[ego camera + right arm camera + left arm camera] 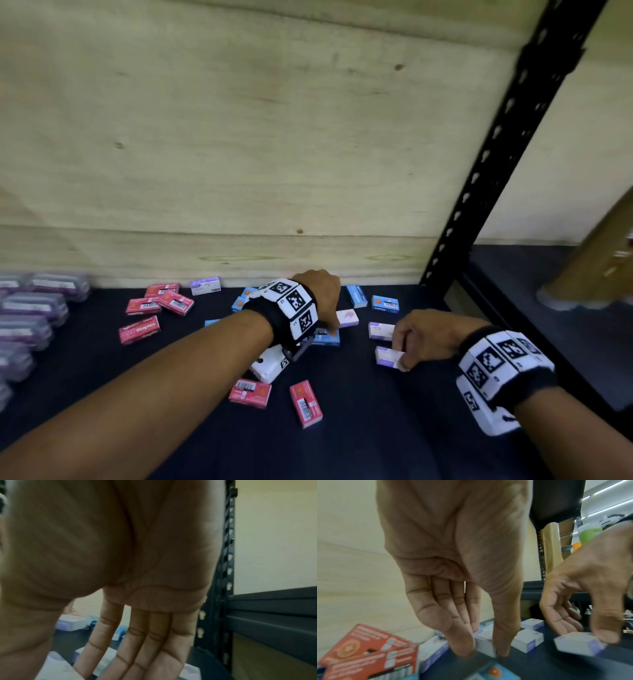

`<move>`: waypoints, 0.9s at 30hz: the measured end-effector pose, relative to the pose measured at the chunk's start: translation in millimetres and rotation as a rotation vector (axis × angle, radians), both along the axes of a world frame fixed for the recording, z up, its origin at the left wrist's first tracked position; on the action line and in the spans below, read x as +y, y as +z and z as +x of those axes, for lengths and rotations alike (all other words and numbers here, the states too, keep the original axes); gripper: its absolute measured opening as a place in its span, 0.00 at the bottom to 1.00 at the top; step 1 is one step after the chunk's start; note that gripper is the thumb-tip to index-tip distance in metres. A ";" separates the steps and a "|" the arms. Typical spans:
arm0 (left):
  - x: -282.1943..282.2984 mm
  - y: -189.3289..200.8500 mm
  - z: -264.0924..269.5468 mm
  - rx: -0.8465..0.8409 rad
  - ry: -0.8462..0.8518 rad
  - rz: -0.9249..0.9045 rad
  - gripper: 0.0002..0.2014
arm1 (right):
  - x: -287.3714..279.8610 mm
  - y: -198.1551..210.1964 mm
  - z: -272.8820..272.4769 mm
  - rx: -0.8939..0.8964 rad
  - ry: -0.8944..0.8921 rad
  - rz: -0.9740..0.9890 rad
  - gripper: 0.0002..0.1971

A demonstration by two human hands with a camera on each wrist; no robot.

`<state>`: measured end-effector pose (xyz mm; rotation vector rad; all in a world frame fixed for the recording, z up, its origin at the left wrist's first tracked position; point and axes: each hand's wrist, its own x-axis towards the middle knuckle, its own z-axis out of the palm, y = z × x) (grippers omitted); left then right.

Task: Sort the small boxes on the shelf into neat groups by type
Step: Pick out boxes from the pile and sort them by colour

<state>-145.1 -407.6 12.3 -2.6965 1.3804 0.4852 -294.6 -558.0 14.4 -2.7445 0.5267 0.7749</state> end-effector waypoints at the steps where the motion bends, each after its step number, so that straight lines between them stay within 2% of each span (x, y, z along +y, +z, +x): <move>1: -1.6 0.6 -4.8 0.013 -0.011 -0.012 0.17 | -6.5 1.3 -4.8 -0.004 -0.011 -0.026 0.11; 6: -17.4 -4.2 -36.8 0.052 -0.109 -0.031 0.15 | -37.1 5.0 -31.5 0.017 -0.103 -0.131 0.11; 15: -39.6 -22.9 -80.4 0.073 -0.174 -0.040 0.19 | -62.1 -11.6 -46.8 -0.003 -0.168 -0.189 0.14; 23: -43.1 -27.9 -78.5 0.104 -0.194 -0.066 0.22 | -66.7 -18.0 -36.6 -0.029 -0.162 -0.189 0.14; 27: -30.9 -18.7 -50.2 0.135 -0.135 -0.094 0.23 | -66.5 -8.6 -23.7 -0.063 -0.137 -0.207 0.15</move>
